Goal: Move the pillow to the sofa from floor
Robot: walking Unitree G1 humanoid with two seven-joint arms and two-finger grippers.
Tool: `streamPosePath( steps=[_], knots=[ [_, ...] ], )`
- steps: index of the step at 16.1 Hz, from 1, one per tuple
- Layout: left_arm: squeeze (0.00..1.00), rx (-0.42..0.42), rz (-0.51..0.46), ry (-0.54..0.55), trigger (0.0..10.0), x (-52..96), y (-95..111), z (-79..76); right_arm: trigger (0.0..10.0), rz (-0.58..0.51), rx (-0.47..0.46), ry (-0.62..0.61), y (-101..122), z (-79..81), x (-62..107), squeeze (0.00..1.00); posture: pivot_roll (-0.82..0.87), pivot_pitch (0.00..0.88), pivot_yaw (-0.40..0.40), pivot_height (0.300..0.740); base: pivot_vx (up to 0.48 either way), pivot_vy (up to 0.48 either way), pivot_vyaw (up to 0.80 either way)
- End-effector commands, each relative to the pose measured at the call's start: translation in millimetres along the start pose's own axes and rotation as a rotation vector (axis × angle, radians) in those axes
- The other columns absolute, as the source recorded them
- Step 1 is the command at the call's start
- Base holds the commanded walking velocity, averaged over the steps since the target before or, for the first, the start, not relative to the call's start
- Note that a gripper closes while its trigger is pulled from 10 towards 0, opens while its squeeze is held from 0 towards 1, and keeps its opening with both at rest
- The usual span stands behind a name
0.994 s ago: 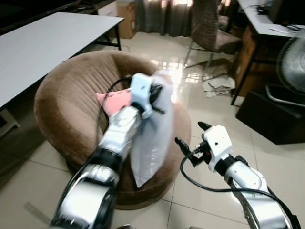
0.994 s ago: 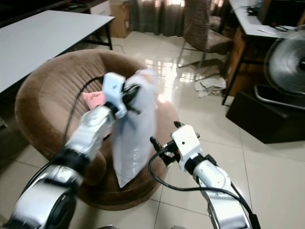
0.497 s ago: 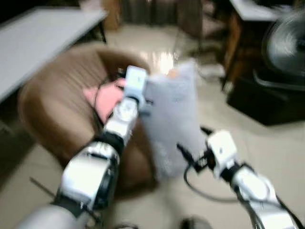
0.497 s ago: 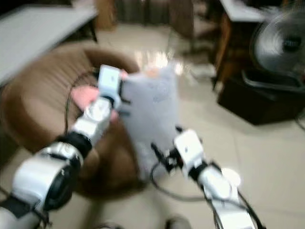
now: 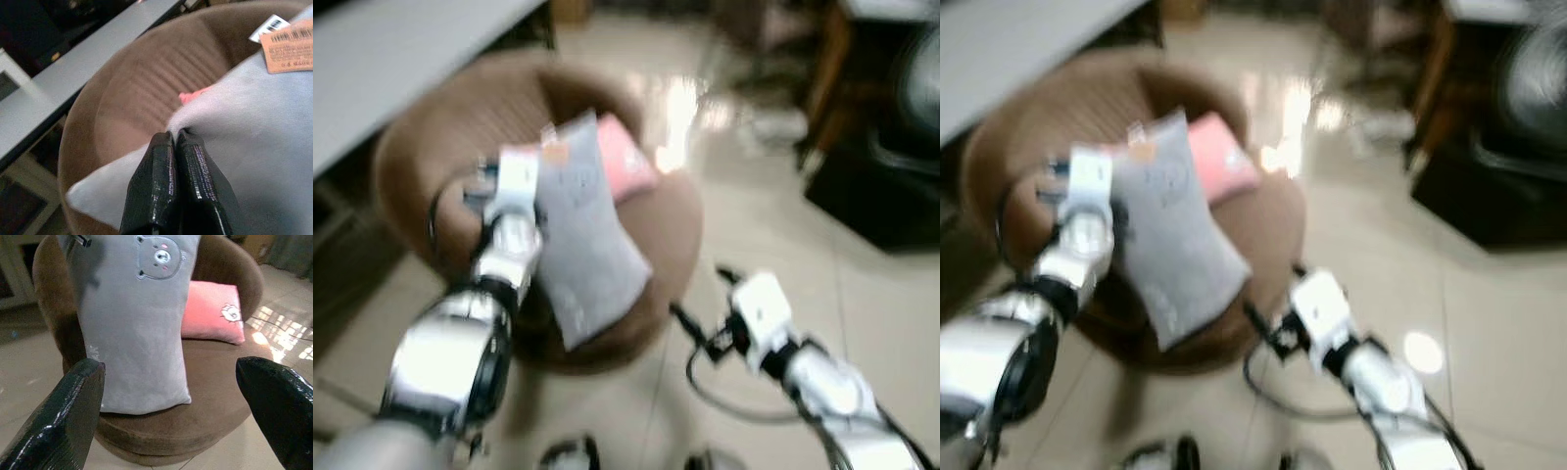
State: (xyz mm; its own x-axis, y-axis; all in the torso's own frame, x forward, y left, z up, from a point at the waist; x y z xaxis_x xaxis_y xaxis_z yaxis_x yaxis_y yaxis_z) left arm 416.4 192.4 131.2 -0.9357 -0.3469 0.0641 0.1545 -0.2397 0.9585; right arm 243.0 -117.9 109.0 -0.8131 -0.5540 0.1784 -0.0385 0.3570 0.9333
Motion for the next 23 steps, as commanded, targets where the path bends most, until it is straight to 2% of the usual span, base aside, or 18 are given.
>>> streamPosePath(
  steps=[1,2,3,6,10,12,13,16,17,19,20,22,23],
  knots=[
    [0.00,0.009,0.001,0.014,10.0,-1.6,1.9,3.4,10.0,-0.002,-0.009,0.010,-1.1,1.9,1.6,0.00,-0.18,0.114,0.053,0.740,0.000,0.000,0.00],
    [0.00,0.006,0.016,0.016,10.0,-0.8,-1.3,2.8,10.0,0.004,-0.007,0.012,-2.4,1.7,2.0,0.00,-0.18,0.117,0.054,0.740,0.000,0.000,0.00],
    [1.00,0.002,0.009,0.025,10.0,-0.9,-0.2,3.4,10.0,0.005,-0.007,0.014,-2.4,1.9,1.9,0.00,-0.18,0.117,0.054,0.740,0.000,0.000,0.00],
    [1.00,0.026,0.008,0.023,10.0,-1.8,3.2,2.8,10.0,0.003,-0.008,0.015,-2.4,2.7,1.1,0.00,-0.19,0.118,0.056,0.740,0.000,0.000,0.00],
    [1.00,0.060,-0.060,0.062,10.0,-6.0,22.0,8.8,10.0,0.002,-0.008,0.011,-2.1,3.4,-0.6,0.00,-0.19,0.114,0.056,0.740,0.000,0.000,0.00],
    [1.00,0.169,-0.118,0.075,10.0,-8.2,39.2,11.5,10.0,-0.001,-0.005,0.010,-1.2,3.1,-1.1,0.00,-0.19,0.110,0.057,0.740,0.000,0.000,0.00],
    [0.00,0.213,-0.165,0.016,10.0,-8.3,50.5,6.5,10.0,-0.007,0.012,-0.016,1.1,1.3,-1.5,0.00,-0.18,0.104,0.060,0.740,0.000,0.000,0.00],
    [0.00,0.257,-0.220,-0.186,10.0,-4.3,57.2,-8.3,10.0,0.043,0.047,-0.175,-3.9,-14.2,-8.5,0.00,-0.15,0.082,0.058,0.740,0.000,0.000,0.00],
    [0.00,0.281,-0.255,-0.318,10.0,0.7,56.5,-14.6,10.0,0.034,0.007,-0.263,-3.7,-20.7,-11.4,0.00,-0.13,0.073,0.053,0.740,0.000,0.000,0.56],
    [0.00,0.304,-0.309,-0.473,10.0,11.7,49.2,-15.8,10.0,0.022,-0.030,-0.310,-1.7,-18.3,-18.3,0.00,-0.10,0.055,0.049,0.740,0.000,0.000,0.80],
    [0.00,0.316,-0.325,-0.501,10.0,16.9,43.8,-12.7,10.0,0.014,-0.045,-0.311,-0.4,-14.5,-21.8,0.00,-0.09,0.044,0.046,0.740,0.000,0.000,0.80],
    [0.00,0.229,-0.294,-0.532,10.0,29.5,20.4,-8.6,10.0,0.007,-0.069,-0.303,-0.3,-8.5,-28.6,0.00,-0.07,0.021,0.041,0.740,0.000,0.000,0.80],
    [0.00,0.223,-0.207,-0.532,10.0,51.7,-10.4,-2.3,10.0,0.011,-0.109,-0.326,-3.3,-7.1,-32.1,0.00,-0.05,0.000,0.023,0.740,0.000,0.000,0.80]
  ],
)
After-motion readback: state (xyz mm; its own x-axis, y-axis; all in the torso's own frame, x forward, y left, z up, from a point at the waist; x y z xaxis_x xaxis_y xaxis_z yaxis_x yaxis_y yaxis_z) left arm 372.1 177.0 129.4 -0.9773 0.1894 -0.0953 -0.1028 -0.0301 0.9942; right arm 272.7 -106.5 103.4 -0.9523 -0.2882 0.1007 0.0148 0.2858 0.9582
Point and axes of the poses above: a point about 5 cm out from each wrist's last joint towards the gripper, its own x axis pointing back from the gripper into the wrist, its own y axis along the axis of the wrist's last joint, z = x × y, the point moved 3 cm from there along -x, pointing out of the wrist towards the gripper, and after that the axes turned 7 degrees about x, right-handed, at the moved point
